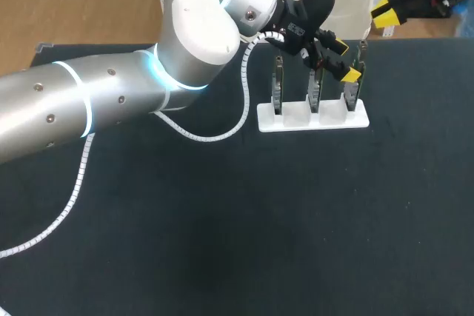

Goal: Pick up the optical module with the left hand, and insert it into the network port with the right hand.

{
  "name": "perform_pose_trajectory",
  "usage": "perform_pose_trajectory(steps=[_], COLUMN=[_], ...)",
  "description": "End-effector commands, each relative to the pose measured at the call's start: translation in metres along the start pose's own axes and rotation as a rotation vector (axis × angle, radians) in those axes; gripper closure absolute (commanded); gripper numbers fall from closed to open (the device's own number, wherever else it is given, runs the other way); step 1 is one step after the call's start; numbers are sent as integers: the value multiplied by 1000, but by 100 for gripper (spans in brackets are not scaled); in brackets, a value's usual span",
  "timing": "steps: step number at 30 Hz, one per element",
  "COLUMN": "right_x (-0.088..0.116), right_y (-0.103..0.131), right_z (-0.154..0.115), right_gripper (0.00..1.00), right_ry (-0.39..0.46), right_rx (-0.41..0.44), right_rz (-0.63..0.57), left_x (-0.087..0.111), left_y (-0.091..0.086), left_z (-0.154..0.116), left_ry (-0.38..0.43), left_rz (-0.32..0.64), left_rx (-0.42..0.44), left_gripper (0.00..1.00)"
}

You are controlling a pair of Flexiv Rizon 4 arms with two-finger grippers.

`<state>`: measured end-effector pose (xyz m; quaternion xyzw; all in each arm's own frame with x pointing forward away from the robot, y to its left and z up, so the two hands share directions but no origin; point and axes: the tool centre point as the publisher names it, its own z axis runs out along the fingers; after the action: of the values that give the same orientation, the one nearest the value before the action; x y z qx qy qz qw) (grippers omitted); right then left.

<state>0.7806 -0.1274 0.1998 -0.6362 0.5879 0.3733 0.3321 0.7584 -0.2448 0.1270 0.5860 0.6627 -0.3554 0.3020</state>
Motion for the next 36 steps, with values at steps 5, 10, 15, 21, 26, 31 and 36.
perform_pose_trajectory(steps=[5, 10, 15, 21, 26, 31, 36], right_x=[0, 1, 3, 8, 10, 12, 14], right_y=[-4, -5, -4, -2, 0, 2, 4], right_z=[14, 19, 22, 23, 24, 26, 27], right_gripper=[100, 100, 100, 100, 100, 100, 100], right_ry=[17, 19, 27, 30, 32, 37, 40], right_rx=[-13, -18, -24, -28, -29, -32, -34], right_rz=[2, 7, 12, 26, 36, 40, 48], left_x=[0, 0, 0, 0, 0, 0, 0], left_y=[-1, -1, -1, -1, -1, -1, -1], left_z=[-1, -1, -1, -1, -1, -1, -1], left_ry=[2, 2, 2, 2, 2, 2, 2], left_rz=[-1, -1, -1, -1, -1, -1, -1], left_rx=[-2, -2, -2, -2, -2, -2, -2], left_gripper=[0, 0, 0, 0, 0, 0, 0])
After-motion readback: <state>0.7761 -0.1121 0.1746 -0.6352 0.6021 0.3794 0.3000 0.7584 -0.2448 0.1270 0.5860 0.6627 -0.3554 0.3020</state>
